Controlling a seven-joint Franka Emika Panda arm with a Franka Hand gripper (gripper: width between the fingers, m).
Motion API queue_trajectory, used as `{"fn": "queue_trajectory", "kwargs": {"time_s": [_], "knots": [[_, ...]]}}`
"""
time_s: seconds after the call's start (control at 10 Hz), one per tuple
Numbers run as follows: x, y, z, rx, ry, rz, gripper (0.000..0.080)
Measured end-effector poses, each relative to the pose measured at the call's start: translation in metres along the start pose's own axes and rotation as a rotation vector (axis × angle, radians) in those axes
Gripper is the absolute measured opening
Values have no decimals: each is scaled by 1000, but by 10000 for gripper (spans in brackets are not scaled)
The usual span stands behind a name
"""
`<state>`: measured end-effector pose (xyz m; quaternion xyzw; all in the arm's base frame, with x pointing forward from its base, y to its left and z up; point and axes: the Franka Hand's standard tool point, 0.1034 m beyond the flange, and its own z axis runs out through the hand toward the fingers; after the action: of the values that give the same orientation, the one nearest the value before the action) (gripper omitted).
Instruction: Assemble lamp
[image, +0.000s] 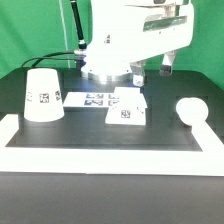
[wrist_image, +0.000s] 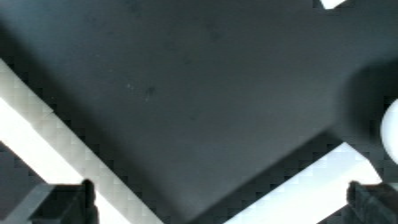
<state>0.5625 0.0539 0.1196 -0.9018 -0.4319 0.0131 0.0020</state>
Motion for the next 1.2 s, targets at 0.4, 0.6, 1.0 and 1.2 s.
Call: {"fn": "queue_trajectory", "kwargs": {"time_s": [0.4, 0.6, 1.0, 1.2], "knots": [[0, 0, 0, 0, 0, 0, 699], [0, 0, 0, 0, 0, 0, 699], [-2, 2, 0, 0, 0, 6, 699], [-23, 1, -4, -17, 8, 146, 699]]}}
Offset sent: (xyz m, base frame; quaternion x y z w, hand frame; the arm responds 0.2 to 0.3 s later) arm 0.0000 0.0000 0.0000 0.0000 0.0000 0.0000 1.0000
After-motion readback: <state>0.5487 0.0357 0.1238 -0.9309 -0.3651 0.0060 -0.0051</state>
